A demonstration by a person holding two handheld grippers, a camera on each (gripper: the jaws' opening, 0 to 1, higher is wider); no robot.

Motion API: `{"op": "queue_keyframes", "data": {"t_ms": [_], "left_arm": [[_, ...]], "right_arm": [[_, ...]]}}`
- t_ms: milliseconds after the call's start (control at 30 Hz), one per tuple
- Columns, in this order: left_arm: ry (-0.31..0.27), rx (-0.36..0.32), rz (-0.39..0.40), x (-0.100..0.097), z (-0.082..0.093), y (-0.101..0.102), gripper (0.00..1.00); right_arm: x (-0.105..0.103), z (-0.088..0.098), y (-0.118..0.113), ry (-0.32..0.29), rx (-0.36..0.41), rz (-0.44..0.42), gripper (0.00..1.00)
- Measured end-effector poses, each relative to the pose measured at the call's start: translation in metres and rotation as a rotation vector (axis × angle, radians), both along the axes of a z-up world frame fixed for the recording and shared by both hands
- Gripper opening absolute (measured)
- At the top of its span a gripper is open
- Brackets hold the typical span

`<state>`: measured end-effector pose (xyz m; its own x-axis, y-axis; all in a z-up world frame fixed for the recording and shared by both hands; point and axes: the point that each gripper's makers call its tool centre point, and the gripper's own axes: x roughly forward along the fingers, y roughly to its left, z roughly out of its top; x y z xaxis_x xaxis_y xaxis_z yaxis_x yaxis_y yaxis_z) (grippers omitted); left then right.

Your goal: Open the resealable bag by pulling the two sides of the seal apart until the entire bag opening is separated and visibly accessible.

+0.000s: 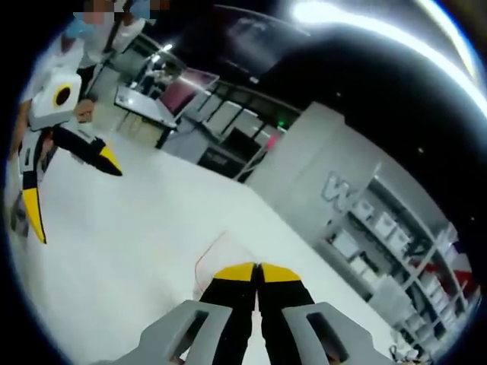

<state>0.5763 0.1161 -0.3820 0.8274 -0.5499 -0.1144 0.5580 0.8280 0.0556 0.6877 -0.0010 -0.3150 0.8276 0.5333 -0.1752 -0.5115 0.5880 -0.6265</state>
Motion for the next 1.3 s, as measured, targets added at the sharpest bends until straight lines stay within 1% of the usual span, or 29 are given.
{"op": "queue_keyframes", "data": {"t_ms": [333, 600, 733, 1033, 1300], "left_arm": [[0.009, 0.003, 0.005, 0.001, -0.004, 0.002, 0.94], [0.015, 0.006, 0.004, 0.002, -0.005, 0.002, 0.93], [0.016, 0.007, 0.005, 0.002, -0.005, 0.002, 0.93], [0.021, 0.006, 0.003, 0.0, -0.006, 0.001, 0.93], [0.027, 0.007, 0.006, 0.0, -0.007, 0.002, 0.93]], "right_arm": [[0.012, -0.006, 0.0, 0.022, 0.017, -0.003, 0.0], [0.026, -0.014, -0.004, 0.041, 0.023, -0.019, 0.0], [0.03, -0.014, -0.007, 0.045, 0.027, -0.028, 0.0], [0.036, -0.008, -0.009, 0.033, 0.028, -0.038, 0.0], [0.043, -0.01, -0.009, 0.043, 0.032, -0.043, 0.0]]}}
